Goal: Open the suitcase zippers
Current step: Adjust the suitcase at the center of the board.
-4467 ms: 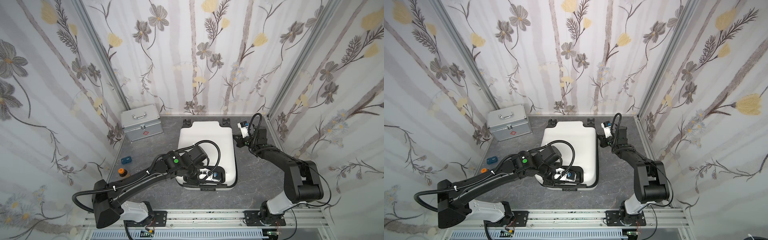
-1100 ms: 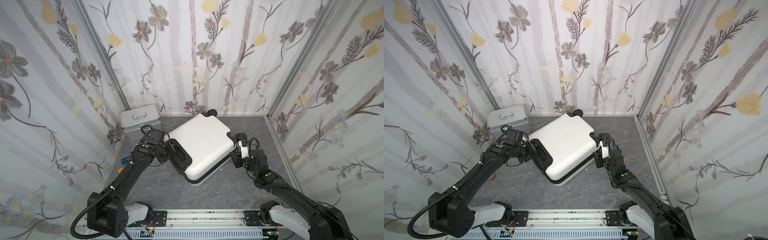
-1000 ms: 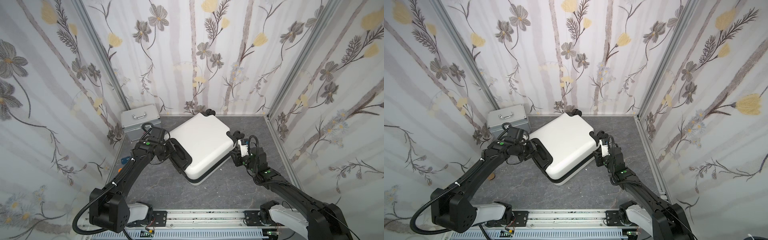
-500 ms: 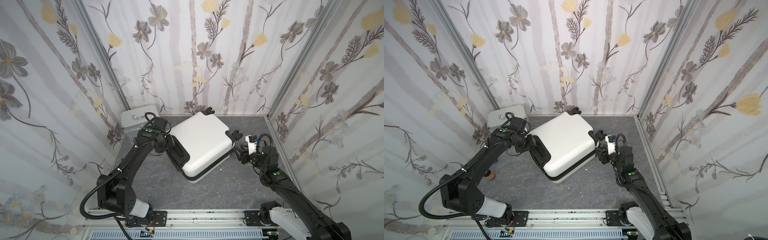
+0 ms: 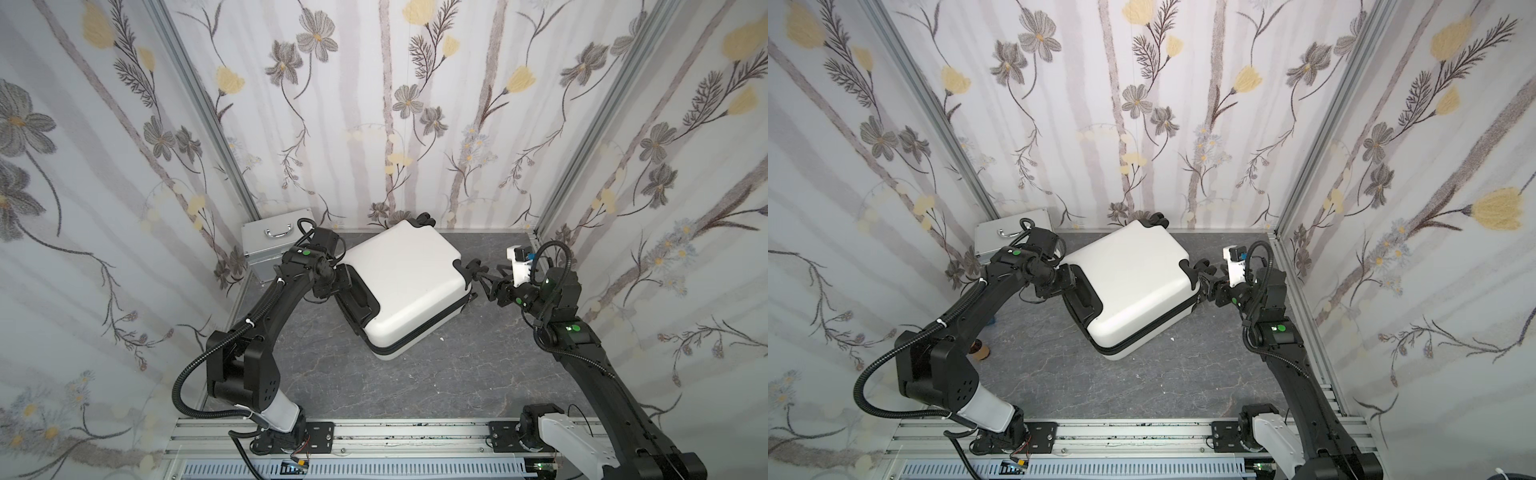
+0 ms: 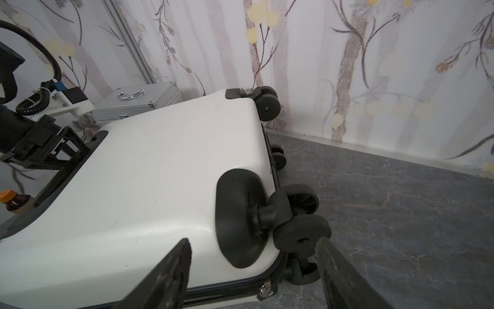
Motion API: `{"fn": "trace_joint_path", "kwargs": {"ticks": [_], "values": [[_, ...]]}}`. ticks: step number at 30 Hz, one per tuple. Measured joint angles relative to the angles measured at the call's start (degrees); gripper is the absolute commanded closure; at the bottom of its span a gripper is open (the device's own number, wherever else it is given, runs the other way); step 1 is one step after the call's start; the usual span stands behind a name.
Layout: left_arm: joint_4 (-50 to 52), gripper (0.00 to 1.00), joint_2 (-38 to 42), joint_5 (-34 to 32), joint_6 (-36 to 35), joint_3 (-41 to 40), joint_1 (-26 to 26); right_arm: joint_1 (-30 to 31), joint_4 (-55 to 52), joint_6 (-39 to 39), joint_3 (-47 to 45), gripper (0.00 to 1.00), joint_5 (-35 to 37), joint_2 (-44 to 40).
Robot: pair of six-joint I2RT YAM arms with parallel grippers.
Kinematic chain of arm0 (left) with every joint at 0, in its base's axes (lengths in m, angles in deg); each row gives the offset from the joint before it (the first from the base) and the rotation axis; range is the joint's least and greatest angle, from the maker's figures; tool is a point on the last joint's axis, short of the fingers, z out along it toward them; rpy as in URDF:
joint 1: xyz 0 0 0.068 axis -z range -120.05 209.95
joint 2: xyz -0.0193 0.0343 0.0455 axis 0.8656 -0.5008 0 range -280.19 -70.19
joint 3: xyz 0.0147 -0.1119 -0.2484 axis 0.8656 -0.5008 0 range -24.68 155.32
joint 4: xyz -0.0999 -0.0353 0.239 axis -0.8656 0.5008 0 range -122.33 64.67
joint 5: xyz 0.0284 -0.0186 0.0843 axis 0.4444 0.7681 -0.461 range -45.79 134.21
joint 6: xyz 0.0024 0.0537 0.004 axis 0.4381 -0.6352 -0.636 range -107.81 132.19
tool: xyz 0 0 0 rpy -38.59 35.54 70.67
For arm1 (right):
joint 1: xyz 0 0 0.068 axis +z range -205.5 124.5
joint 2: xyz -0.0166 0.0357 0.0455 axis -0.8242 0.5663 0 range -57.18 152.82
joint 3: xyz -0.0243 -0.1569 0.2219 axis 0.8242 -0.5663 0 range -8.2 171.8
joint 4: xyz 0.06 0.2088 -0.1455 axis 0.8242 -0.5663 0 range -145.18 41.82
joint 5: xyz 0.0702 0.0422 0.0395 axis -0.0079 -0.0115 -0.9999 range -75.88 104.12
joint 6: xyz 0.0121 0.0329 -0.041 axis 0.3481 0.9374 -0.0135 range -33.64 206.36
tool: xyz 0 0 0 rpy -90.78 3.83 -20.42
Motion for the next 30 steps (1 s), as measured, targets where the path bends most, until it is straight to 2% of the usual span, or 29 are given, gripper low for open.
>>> {"fn": "trace_joint_path", "kwargs": {"ticks": [4, 11, 15, 18, 22, 28, 30], "values": [[-2.1, 0.39, -0.7, 0.9, 0.5, -0.2, -0.1, -0.4, -2.7, -0.8, 8.2, 0.25, -1.3, 7.5], [-2.5, 0.53, -2.2, 1.8, 0.6, 0.8, 0.1, -0.2, -7.3, 0.1, 14.8, 0.34, -5.4, 18.4], [-2.3, 0.58, -5.3, 0.9, -0.5, 4.9, 0.2, 1.7, -10.2, -0.4, 15.1, 0.4, -6.0, 21.3], [-2.6, 0.62, -8.1, 0.1, -0.7, 8.0, 0.2, 4.2, -11.4, -1.6, 14.8, 0.44, -6.3, 21.7], [-2.7, 0.63, -11.2, -1.4, -2.0, 11.5, 0.0, 6.4, -10.8, -2.5, 13.2, 0.49, -6.4, 21.1], [-3.5, 0.6, -16.9, -4.8, -5.1, 18.2, -0.1, 9.0, -8.1, -1.6, 7.7, 0.48, -5.7, 15.9], [-4.0, 0.55, -18.9, -5.4, -6.2, 21.1, -0.1, 9.4, -9.3, -0.8, 6.7, 0.39, -6.9, 13.8]]}}
